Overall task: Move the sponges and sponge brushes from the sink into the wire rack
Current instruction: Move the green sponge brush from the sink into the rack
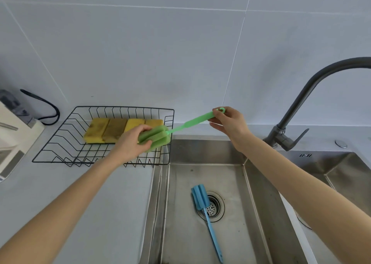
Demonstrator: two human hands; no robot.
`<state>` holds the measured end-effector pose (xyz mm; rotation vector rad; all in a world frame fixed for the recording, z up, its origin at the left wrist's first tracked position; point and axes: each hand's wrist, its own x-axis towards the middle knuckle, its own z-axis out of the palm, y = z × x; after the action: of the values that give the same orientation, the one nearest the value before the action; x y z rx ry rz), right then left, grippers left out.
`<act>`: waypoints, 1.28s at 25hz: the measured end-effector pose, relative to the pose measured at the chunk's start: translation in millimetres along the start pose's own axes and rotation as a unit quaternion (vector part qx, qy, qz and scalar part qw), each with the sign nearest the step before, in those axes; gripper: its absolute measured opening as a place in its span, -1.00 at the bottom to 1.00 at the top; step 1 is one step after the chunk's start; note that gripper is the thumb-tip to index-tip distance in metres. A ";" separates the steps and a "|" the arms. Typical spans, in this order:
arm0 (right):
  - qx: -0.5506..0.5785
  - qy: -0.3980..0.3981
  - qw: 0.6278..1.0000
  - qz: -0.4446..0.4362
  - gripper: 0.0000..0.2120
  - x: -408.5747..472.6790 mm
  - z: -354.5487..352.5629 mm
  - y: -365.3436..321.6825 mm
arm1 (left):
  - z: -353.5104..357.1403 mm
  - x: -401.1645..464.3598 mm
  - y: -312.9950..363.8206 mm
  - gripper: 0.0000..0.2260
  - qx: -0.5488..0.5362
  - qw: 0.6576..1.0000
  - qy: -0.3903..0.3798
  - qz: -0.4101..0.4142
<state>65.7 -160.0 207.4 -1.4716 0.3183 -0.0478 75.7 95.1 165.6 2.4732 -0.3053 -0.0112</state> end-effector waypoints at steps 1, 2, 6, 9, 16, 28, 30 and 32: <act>-0.008 -0.005 1.000 0.005 -0.85 4.4 5.6 2.8 | -1.9 4.8 -6.8 -0.63 0.010 1.000 -0.003 -0.008; -0.018 -0.010 1.000 0.012 -0.83 9.8 11.4 6.6 | -2.8 9.9 -14.3 -0.62 0.021 1.000 -0.008 -0.017; -0.044 -0.023 0.998 0.042 -0.75 33.2 31.6 25.1 | 2.1 24.4 -40.0 -0.61 0.054 0.997 -0.024 -0.059; -0.064 -0.023 0.996 0.061 -0.75 50.8 43.0 40.2 | 12.6 32.2 -57.8 -0.61 0.061 0.994 -0.042 -0.079; -0.092 -0.003 0.992 0.089 -0.77 75.6 55.2 73.9 | 29.4 48.2 -83.1 -0.62 0.067 0.990 -0.056 -0.109; -0.142 -0.001 0.986 0.086 -0.78 77.9 51.3 79.3 | 34.3 48.0 -81.0 -0.58 0.102 0.986 -0.072 -0.110; -0.177 -0.004 0.981 0.081 -0.74 75.8 47.7 76.9 | 31.6 47.7 -78.6 -0.53 0.110 0.983 -0.099 -0.113; -0.215 -0.006 0.974 0.077 -0.68 69.9 43.2 71.8 | 28.6 46.2 -74.9 -0.50 0.118 0.980 -0.115 -0.108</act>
<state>131.4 -126.3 127.1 -1.8701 0.4519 0.1633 134.5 125.4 100.8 2.7347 -0.1403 -0.3747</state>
